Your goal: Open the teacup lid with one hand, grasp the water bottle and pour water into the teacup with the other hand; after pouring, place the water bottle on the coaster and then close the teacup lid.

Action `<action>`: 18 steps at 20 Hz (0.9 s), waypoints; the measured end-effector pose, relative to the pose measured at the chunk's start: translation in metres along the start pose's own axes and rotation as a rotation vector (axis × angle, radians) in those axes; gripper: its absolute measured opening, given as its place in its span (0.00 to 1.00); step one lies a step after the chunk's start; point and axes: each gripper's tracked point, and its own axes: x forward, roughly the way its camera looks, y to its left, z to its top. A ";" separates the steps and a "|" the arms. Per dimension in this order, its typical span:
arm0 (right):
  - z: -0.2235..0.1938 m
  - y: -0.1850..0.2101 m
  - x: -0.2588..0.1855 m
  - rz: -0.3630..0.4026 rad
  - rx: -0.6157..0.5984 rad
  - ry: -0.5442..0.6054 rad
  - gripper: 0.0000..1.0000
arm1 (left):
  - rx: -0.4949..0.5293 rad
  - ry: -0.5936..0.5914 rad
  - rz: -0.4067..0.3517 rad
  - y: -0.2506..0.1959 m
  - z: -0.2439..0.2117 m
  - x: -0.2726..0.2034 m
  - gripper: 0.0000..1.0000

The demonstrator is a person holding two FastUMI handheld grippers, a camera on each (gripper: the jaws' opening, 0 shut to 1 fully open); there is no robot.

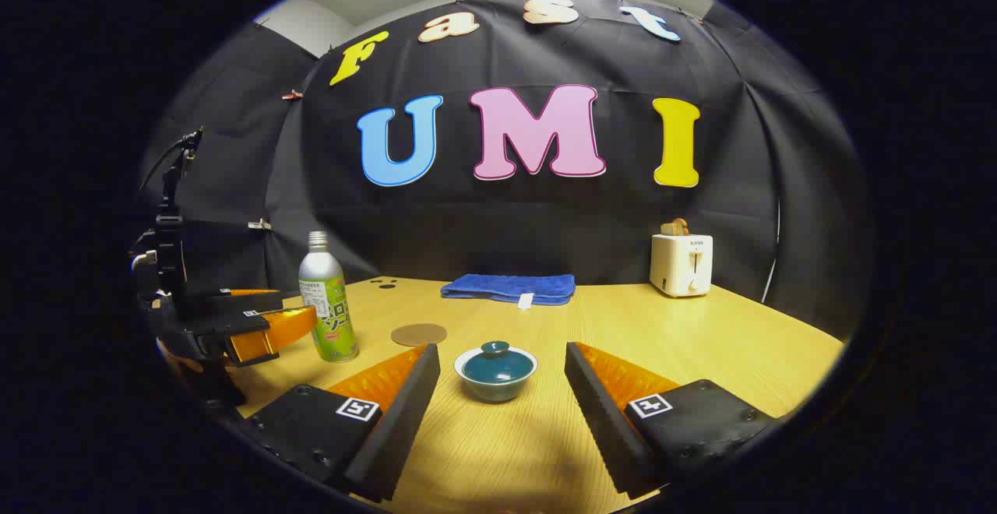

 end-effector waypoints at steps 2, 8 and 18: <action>0.002 0.003 0.005 0.004 -0.006 -0.003 1.00 | 0.002 0.001 0.007 0.004 -0.002 0.004 0.96; 0.002 0.000 0.013 -0.008 0.010 -0.009 1.00 | -0.050 -0.017 -0.005 0.008 0.000 0.007 0.96; 0.004 -0.002 0.023 -0.028 0.005 -0.020 1.00 | -0.057 -0.025 -0.023 0.007 0.002 0.014 0.96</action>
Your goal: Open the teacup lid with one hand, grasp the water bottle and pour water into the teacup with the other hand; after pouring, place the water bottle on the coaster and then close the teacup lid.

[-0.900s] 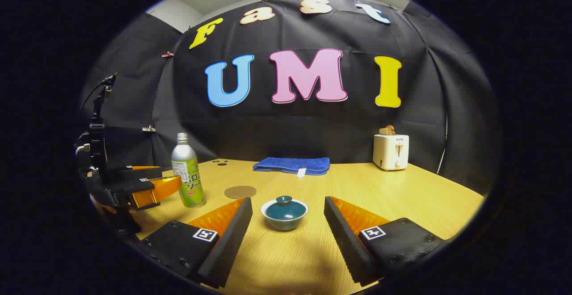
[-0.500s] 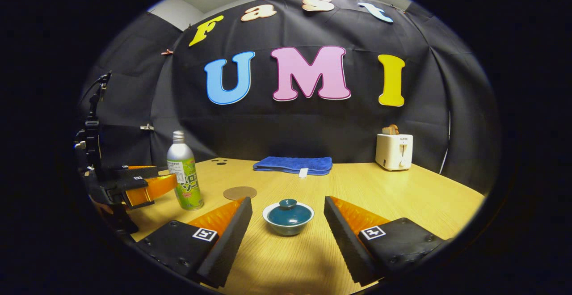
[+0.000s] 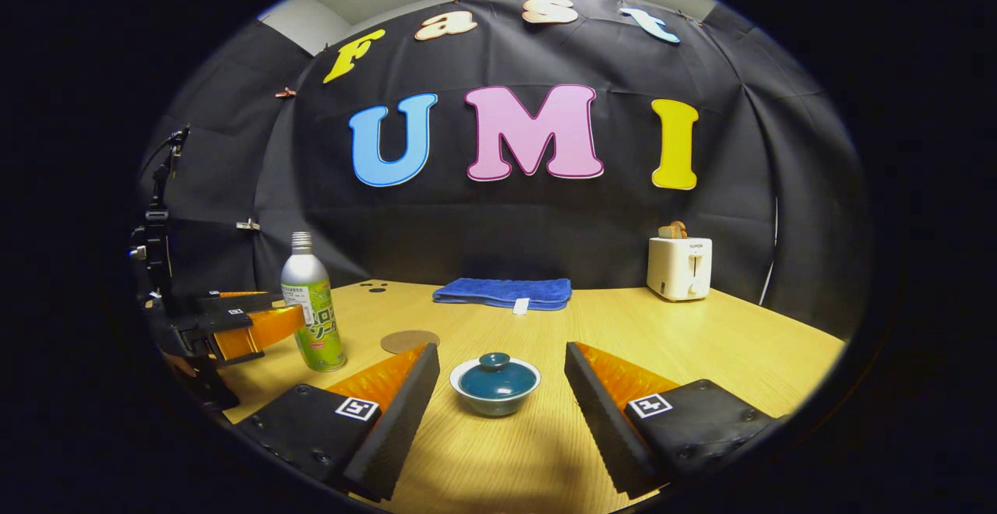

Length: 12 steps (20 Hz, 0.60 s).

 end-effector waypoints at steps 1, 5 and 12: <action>0.000 0.001 0.002 0.004 0.000 0.003 1.00 | 0.000 -0.001 -0.002 -0.001 -0.001 0.000 0.96; -0.007 -0.003 0.022 -0.022 -0.071 0.050 1.00 | 0.000 0.000 -0.004 -0.001 0.001 0.000 0.96; -0.026 -0.006 0.057 -0.026 -0.129 0.180 0.82 | 0.000 -0.001 -0.010 -0.003 0.001 0.000 0.97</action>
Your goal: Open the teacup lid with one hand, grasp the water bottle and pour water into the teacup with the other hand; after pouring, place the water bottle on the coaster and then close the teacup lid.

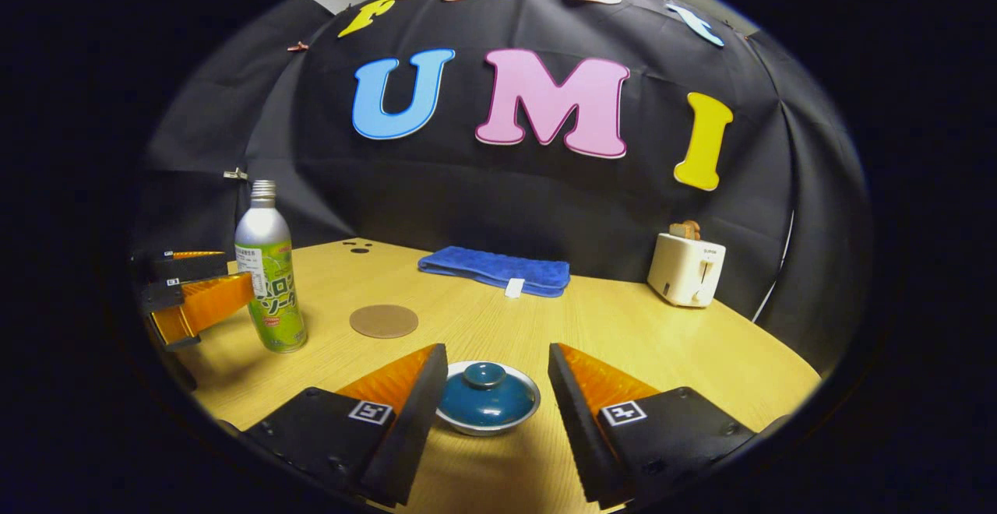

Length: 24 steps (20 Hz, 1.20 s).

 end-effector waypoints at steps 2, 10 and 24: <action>-0.008 0.003 0.007 0.022 0.014 0.055 0.76 | 0.000 0.000 0.000 0.000 0.000 0.000 0.96; -0.008 0.014 0.014 0.067 -0.047 0.066 0.33 | 0.000 0.000 -0.009 -0.002 -0.001 0.000 0.96; 0.033 -0.055 -0.030 -0.015 0.073 -0.128 0.28 | -0.001 -0.002 -0.005 0.005 0.000 0.046 0.97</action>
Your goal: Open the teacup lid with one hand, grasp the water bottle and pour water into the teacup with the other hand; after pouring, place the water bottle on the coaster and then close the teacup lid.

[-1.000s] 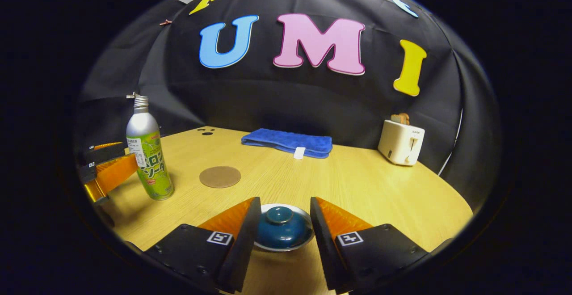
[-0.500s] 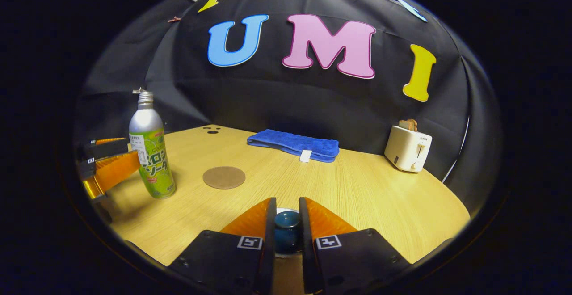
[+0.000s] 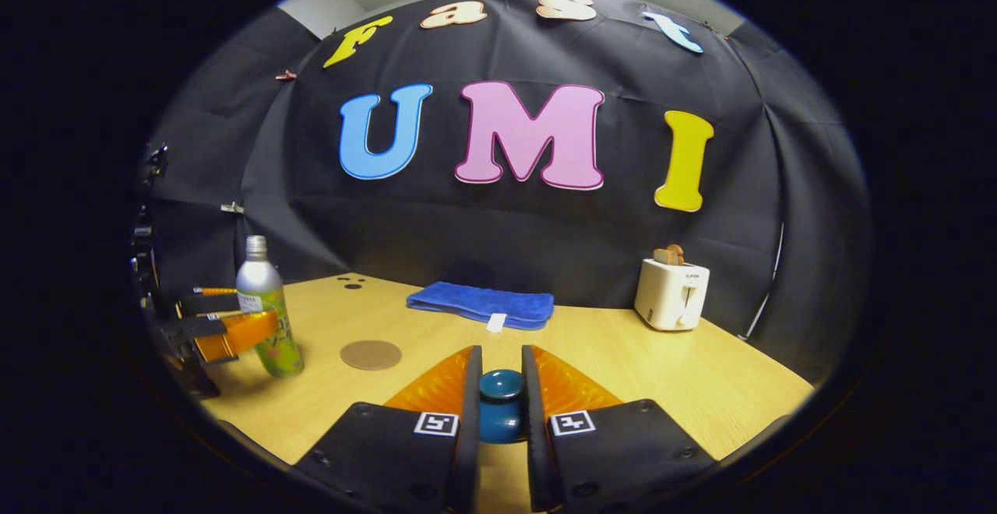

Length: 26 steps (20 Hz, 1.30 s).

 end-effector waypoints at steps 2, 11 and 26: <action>-0.015 -0.016 -0.004 -0.015 0.080 0.021 0.28 | 0.000 0.001 0.006 0.000 0.000 0.012 0.97; -0.021 -0.041 -0.001 -0.033 0.117 -0.025 0.28 | 0.004 0.005 0.069 0.008 0.000 0.027 0.82; -0.020 -0.079 0.003 -0.069 0.060 -0.049 0.28 | 0.844 -0.019 -0.124 -0.088 0.042 0.041 0.79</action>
